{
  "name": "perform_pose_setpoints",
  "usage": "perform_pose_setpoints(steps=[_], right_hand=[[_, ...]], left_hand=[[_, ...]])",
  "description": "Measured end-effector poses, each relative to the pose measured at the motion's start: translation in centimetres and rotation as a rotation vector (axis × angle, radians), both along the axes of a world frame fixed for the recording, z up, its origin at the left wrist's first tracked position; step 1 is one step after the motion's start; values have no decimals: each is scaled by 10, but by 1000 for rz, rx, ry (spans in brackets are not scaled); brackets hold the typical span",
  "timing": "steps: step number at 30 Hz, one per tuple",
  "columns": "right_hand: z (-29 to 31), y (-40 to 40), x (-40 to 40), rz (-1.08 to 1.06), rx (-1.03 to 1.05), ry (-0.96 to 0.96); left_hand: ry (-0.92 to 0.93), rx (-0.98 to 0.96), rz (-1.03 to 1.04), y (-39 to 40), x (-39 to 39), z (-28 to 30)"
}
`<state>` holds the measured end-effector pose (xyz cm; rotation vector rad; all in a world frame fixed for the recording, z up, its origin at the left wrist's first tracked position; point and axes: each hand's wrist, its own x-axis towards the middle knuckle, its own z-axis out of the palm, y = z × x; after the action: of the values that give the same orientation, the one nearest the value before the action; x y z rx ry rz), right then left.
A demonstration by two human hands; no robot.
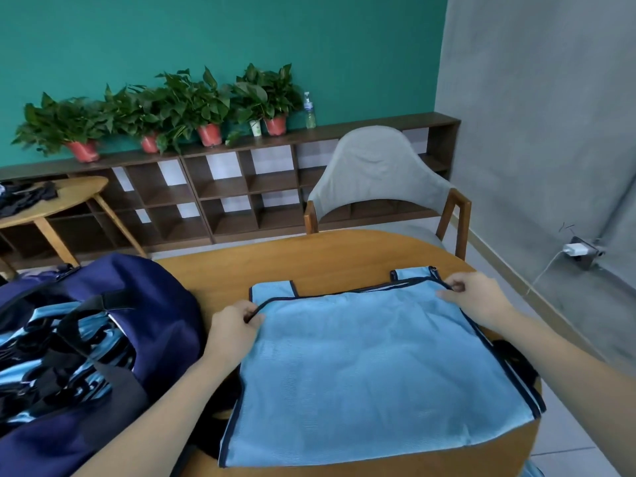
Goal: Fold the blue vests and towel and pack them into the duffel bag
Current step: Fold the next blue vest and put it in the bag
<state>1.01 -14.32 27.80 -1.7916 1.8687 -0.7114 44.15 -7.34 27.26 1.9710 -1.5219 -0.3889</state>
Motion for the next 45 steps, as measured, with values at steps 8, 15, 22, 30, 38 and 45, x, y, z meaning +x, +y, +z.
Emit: perform_pose_setpoints(steps=[8,15,22,30,38,45], right_hand=[[37,21,1,-54,-240,-209],[44,-5,16,-88,-112,-28],[2,66,70,250,-53,205],[-31,93,74,289,18,535],[-2,108,83,134,-121,869],[2,95,81,215,-334,741]], left_hand=[[63,-252,36,7,-7,27],[-134,50,49,-26,-9,39],[-366,-36,-211,41,-72,12],[-451,295,-126,99,-101,-20],[-619,193,-340,42,-60,-15],[-695,152,-103,-19,-39,10]])
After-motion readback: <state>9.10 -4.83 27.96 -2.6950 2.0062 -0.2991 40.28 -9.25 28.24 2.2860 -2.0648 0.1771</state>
